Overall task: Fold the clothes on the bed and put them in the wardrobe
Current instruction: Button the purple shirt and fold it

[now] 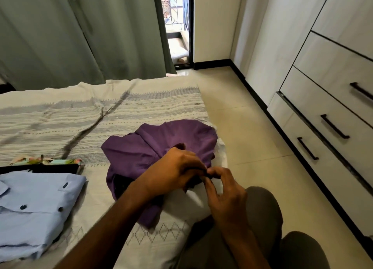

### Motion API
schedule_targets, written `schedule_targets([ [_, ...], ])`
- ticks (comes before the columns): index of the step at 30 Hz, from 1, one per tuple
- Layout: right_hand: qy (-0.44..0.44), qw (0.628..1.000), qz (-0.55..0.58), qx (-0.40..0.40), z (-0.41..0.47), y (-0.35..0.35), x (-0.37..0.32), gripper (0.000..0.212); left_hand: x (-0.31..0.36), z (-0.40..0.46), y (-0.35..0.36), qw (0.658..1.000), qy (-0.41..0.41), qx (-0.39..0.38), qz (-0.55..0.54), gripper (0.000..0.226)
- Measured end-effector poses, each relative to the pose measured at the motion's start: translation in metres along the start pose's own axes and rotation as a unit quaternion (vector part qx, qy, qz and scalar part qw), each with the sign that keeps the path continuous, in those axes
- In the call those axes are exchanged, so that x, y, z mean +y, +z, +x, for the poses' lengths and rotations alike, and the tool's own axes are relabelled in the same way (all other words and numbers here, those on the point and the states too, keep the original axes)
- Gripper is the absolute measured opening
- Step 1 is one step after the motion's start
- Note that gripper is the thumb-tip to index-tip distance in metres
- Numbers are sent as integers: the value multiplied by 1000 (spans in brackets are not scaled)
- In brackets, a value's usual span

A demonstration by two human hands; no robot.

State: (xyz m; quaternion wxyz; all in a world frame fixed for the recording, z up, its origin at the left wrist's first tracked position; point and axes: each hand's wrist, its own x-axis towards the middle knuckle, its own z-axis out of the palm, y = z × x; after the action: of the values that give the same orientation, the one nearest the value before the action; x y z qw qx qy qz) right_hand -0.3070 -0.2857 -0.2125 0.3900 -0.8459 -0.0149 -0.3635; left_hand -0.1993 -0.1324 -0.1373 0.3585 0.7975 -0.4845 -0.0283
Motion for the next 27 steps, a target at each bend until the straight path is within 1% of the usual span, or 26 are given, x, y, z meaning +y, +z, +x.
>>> schedule_targets([
  [4, -31, 999, -32, 32, 0, 1, 7, 30, 0, -19, 26, 991, 0, 115, 73, 22],
  [6, -37, 998, -42, 33, -1, 3, 8, 24, 6, -25, 39, 982, -12, 156, 107, 17],
  [8, -44, 997, -47, 32, -3, 6, 7, 22, 12, -27, 50, 973, -27, 181, 144, 9],
  [11, -38, 997, -53, 31, -7, 10, 3, 23, 18, -32, 61, 970, -71, 208, 106, 6],
  [14, -24, 998, -57, 22, -9, 12, 0, 21, 22, -36, 68, 965, -82, 235, 82, 8],
  [17, -25, 998, -55, 23, -10, 10, 0, 22, 26, -39, 70, 966, -77, 241, 59, 9],
  [22, -102, 994, -48, -4, -8, 1, 7, 29, 37, -42, 53, 968, -85, 225, -66, 14],
  [25, -139, 989, -47, -32, -5, 0, 6, 35, 39, -37, 35, 951, -168, 197, -170, 25],
  [27, -163, 985, -26, -45, -4, 4, 3, 31, 31, -33, 19, 956, -196, 138, -170, 25],
])
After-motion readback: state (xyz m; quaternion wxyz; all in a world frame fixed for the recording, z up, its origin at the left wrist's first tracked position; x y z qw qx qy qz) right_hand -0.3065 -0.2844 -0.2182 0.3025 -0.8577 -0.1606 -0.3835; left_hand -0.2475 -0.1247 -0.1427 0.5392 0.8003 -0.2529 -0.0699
